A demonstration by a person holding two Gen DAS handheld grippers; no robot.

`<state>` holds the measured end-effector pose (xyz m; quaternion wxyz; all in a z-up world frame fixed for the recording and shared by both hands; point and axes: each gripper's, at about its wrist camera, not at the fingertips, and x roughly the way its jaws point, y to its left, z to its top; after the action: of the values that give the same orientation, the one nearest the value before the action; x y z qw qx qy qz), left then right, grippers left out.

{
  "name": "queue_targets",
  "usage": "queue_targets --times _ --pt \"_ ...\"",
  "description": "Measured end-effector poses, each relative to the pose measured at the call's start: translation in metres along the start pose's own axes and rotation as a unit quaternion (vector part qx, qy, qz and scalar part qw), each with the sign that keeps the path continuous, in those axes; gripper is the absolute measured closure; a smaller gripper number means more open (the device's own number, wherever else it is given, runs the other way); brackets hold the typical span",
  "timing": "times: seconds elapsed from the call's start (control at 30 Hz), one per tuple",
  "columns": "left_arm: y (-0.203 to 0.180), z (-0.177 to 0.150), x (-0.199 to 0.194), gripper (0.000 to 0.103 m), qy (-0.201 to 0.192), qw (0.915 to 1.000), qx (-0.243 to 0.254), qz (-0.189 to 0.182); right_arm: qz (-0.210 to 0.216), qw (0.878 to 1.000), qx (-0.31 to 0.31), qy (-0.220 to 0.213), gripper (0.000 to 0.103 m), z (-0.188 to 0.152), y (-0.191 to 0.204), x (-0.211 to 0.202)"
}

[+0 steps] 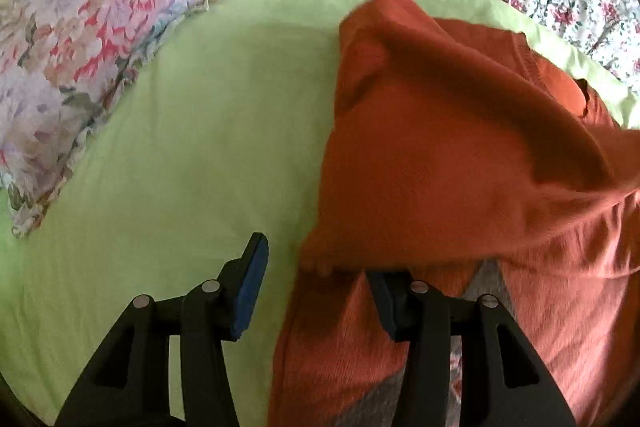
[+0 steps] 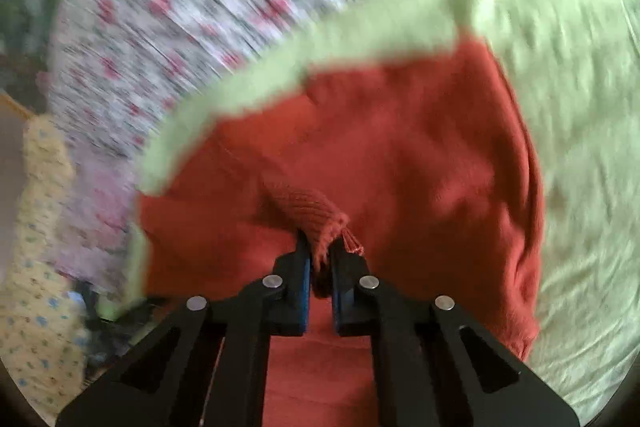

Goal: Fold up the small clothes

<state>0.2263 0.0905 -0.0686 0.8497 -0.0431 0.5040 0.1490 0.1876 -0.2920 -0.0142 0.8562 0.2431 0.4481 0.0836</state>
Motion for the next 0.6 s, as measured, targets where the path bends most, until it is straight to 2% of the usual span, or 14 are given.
queue_targets --times 0.1,0.13,0.2,0.3,0.4,0.5,0.6 --pt "0.002 0.008 -0.004 0.052 -0.018 0.9997 -0.013 0.008 0.075 0.994 -0.007 -0.075 0.095 0.021 0.017 -0.055" --pt "0.007 0.009 -0.005 0.052 -0.023 0.9993 -0.028 0.006 0.066 0.994 -0.014 -0.091 0.095 0.025 0.018 -0.071" --pt "0.008 0.011 -0.004 0.051 -0.023 0.9988 -0.043 -0.001 0.04 0.996 -0.017 -0.077 0.095 0.027 0.008 -0.071" --pt "0.006 0.007 -0.002 0.051 -0.016 0.999 -0.043 -0.002 -0.028 0.999 0.031 0.0 0.095 0.012 -0.035 -0.04" --pt "0.004 0.003 -0.001 0.051 -0.009 0.9995 -0.032 0.001 -0.057 0.995 0.067 0.038 0.095 -0.007 -0.062 -0.021" --pt "0.014 0.001 -0.003 0.051 -0.003 0.9989 -0.046 -0.012 -0.053 0.996 0.074 0.026 0.095 -0.014 -0.065 -0.023" --pt "0.022 0.001 -0.006 0.051 -0.002 0.9973 -0.068 -0.025 -0.055 0.997 0.049 0.01 0.095 -0.012 -0.055 -0.027"
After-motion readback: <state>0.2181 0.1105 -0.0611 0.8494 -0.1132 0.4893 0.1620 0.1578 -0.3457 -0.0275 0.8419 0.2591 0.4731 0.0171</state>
